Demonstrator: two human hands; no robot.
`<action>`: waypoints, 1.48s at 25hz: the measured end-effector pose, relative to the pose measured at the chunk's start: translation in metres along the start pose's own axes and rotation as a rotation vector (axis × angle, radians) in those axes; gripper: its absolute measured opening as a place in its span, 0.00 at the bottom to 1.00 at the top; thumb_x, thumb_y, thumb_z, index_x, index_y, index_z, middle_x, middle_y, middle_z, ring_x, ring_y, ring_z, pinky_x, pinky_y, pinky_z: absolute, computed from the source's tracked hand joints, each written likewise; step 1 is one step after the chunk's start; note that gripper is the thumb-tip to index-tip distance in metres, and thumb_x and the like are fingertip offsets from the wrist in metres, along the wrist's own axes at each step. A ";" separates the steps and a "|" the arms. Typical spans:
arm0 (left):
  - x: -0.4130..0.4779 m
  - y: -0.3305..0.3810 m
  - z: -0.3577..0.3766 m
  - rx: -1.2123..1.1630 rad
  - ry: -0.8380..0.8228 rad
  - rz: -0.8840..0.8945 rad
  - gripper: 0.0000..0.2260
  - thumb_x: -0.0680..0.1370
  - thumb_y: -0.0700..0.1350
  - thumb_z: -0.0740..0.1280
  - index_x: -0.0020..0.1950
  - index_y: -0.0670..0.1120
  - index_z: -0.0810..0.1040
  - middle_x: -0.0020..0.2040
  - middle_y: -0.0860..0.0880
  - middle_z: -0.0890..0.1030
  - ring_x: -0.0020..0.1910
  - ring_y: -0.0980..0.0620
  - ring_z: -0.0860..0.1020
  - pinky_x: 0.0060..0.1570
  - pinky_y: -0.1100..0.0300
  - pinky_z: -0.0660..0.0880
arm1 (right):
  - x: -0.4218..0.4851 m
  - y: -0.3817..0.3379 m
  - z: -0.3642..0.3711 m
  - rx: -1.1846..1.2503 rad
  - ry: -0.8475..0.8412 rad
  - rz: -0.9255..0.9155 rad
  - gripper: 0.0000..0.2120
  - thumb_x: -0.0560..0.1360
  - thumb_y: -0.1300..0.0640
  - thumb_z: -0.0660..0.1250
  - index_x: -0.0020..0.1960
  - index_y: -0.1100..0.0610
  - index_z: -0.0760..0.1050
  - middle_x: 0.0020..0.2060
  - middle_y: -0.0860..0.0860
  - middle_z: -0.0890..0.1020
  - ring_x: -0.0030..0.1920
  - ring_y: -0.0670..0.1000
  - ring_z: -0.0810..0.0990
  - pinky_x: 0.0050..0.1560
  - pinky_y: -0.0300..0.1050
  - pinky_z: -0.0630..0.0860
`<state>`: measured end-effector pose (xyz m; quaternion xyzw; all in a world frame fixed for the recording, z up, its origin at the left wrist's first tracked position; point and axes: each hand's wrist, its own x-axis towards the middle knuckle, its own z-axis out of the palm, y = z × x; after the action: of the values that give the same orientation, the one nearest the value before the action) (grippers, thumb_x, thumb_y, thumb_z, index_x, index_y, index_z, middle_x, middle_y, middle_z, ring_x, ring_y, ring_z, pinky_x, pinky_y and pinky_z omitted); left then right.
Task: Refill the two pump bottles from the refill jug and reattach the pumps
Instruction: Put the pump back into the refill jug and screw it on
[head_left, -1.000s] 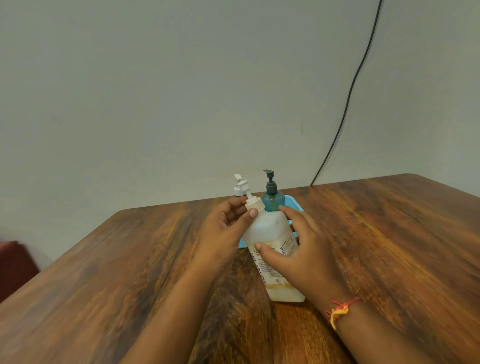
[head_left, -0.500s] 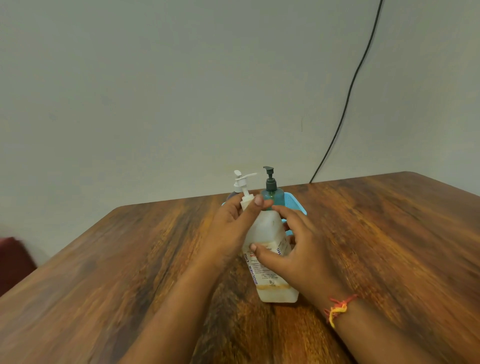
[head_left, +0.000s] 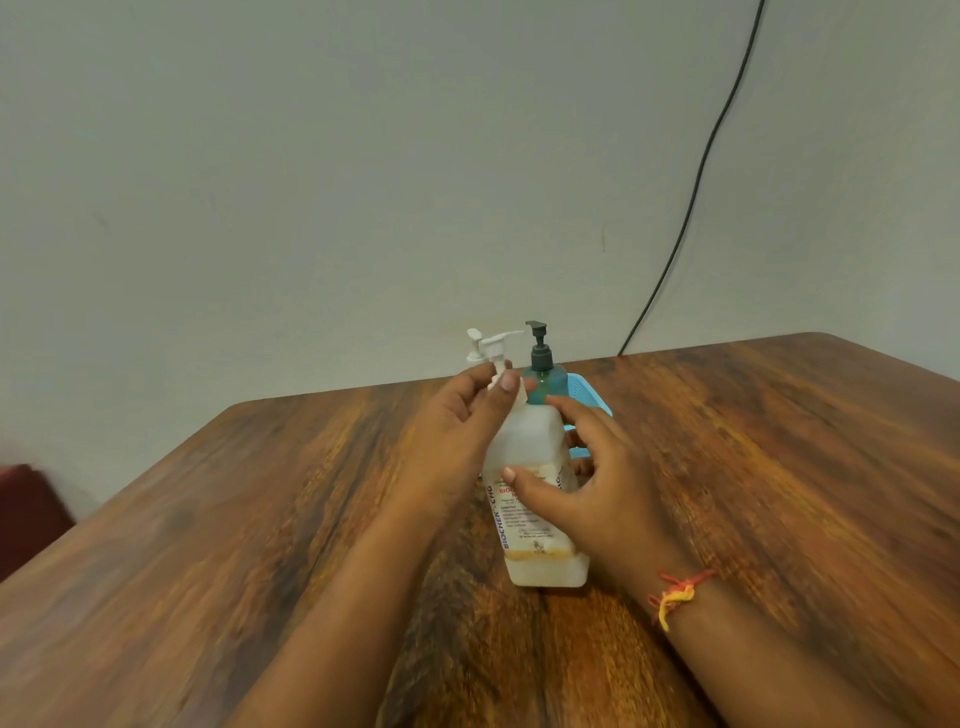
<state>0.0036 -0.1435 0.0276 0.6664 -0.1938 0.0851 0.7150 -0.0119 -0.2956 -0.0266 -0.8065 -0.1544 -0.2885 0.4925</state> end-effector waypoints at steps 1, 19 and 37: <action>0.000 0.000 0.001 0.011 0.006 -0.009 0.21 0.75 0.55 0.71 0.64 0.47 0.79 0.58 0.47 0.86 0.57 0.45 0.85 0.58 0.42 0.80 | 0.000 0.000 0.000 -0.002 -0.014 -0.008 0.39 0.66 0.38 0.76 0.73 0.45 0.68 0.64 0.40 0.74 0.61 0.40 0.73 0.51 0.30 0.73; 0.004 -0.005 -0.020 -0.484 -0.077 -0.278 0.23 0.78 0.50 0.68 0.68 0.38 0.75 0.64 0.38 0.82 0.64 0.40 0.79 0.71 0.39 0.70 | 0.007 -0.017 -0.019 1.101 -0.451 0.605 0.19 0.75 0.45 0.66 0.62 0.54 0.77 0.46 0.55 0.85 0.43 0.54 0.86 0.39 0.49 0.83; 0.007 -0.005 -0.024 -0.331 0.070 -0.181 0.19 0.77 0.49 0.70 0.62 0.39 0.81 0.62 0.39 0.83 0.60 0.44 0.83 0.62 0.44 0.79 | 0.006 -0.012 -0.019 0.599 -0.449 0.469 0.31 0.70 0.29 0.64 0.65 0.46 0.75 0.56 0.50 0.85 0.53 0.50 0.86 0.52 0.48 0.82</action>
<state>0.0156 -0.1212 0.0250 0.5508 -0.1195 0.0106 0.8260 -0.0196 -0.3070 -0.0080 -0.6840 -0.1472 0.0710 0.7109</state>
